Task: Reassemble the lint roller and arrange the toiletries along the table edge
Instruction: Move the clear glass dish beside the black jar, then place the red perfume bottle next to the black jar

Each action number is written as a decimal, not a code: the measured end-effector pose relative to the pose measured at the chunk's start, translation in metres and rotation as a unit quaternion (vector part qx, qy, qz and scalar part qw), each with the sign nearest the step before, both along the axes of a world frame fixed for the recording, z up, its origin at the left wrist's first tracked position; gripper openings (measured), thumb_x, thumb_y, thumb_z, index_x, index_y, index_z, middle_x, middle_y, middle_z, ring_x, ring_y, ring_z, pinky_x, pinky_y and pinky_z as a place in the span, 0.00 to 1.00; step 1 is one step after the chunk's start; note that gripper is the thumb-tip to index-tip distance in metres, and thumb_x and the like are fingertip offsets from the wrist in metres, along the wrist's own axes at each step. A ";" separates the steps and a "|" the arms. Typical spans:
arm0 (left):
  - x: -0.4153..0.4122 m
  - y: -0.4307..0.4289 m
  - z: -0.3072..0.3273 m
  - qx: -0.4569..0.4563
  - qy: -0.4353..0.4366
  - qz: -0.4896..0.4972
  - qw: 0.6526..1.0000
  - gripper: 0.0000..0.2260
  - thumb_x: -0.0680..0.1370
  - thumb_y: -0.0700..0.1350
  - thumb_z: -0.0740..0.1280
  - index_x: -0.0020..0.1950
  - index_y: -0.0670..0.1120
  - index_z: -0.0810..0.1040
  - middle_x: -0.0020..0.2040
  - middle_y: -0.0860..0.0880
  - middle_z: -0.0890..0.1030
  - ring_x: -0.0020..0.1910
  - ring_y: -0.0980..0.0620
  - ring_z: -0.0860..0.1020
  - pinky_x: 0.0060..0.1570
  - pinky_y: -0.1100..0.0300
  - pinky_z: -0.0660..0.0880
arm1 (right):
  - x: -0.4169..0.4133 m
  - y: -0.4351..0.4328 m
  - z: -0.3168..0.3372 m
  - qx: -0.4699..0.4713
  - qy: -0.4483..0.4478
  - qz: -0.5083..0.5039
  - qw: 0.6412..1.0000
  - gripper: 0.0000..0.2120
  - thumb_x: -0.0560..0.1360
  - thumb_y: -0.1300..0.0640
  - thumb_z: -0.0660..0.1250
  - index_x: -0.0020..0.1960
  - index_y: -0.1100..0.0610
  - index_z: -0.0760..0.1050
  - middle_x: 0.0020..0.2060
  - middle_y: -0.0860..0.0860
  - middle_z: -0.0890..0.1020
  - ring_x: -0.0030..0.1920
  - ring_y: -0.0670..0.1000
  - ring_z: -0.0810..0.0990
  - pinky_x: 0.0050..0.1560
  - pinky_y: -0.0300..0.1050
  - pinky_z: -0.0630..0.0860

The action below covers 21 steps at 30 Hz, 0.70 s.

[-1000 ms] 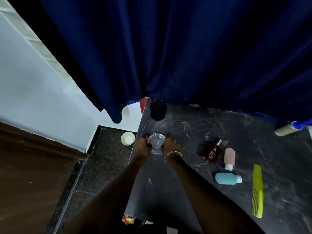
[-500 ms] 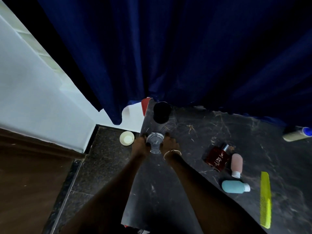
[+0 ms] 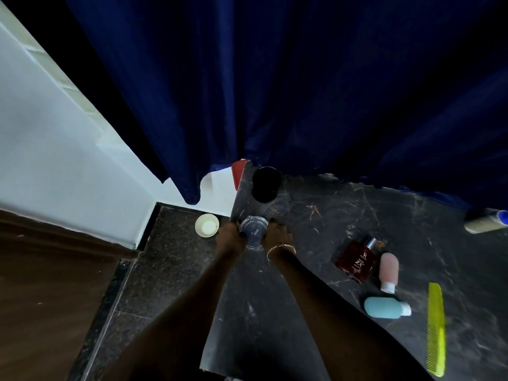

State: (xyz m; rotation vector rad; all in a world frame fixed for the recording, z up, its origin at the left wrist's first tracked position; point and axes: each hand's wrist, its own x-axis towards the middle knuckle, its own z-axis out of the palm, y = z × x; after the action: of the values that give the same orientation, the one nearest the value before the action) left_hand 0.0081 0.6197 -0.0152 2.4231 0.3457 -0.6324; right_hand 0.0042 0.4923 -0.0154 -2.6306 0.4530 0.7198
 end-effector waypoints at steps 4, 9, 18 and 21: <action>0.000 0.001 0.004 0.004 -0.004 -0.006 1.000 0.15 0.79 0.39 0.66 0.65 0.37 0.79 0.62 0.36 0.83 0.64 0.36 0.80 0.62 0.47 0.75 | 0.000 -0.003 0.000 -0.004 0.006 0.022 1.000 0.17 0.81 0.58 0.58 0.69 0.58 0.69 0.66 0.60 0.76 0.65 0.63 0.77 0.64 0.55 0.75; -0.003 0.016 0.013 -0.013 -0.005 -0.032 0.999 0.15 0.79 0.46 0.70 0.60 0.37 0.80 0.58 0.36 0.84 0.59 0.36 0.81 0.59 0.46 0.78 | -0.009 -0.030 0.006 0.055 -0.021 0.054 0.997 0.26 0.82 0.48 0.58 0.77 0.56 0.60 0.68 0.60 0.74 0.68 0.62 0.74 0.67 0.55 0.72; -0.047 0.025 0.015 0.051 -0.189 -0.174 0.965 0.20 0.81 0.53 0.65 0.69 0.44 0.76 0.65 0.42 0.76 0.63 0.41 0.75 0.62 0.48 0.75 | -0.065 -0.087 0.029 0.049 -0.148 0.102 0.982 0.30 0.80 0.41 0.59 0.77 0.55 0.61 0.73 0.56 0.69 0.73 0.57 0.68 0.75 0.54 0.63; -0.065 0.008 0.016 0.070 -0.233 -0.219 0.945 0.21 0.81 0.54 0.65 0.71 0.46 0.75 0.67 0.43 0.76 0.64 0.41 0.76 0.64 0.48 0.75 | -0.094 -0.110 0.033 0.055 -0.174 0.089 0.979 0.30 0.80 0.41 0.59 0.77 0.56 0.61 0.74 0.55 0.67 0.74 0.56 0.67 0.73 0.50 0.68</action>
State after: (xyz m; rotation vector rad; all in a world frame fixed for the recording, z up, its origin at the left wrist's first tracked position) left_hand -0.0569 0.6282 0.0004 2.7080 -0.3636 -0.1948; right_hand -0.0902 0.3824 0.0172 -2.6378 0.0769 0.3089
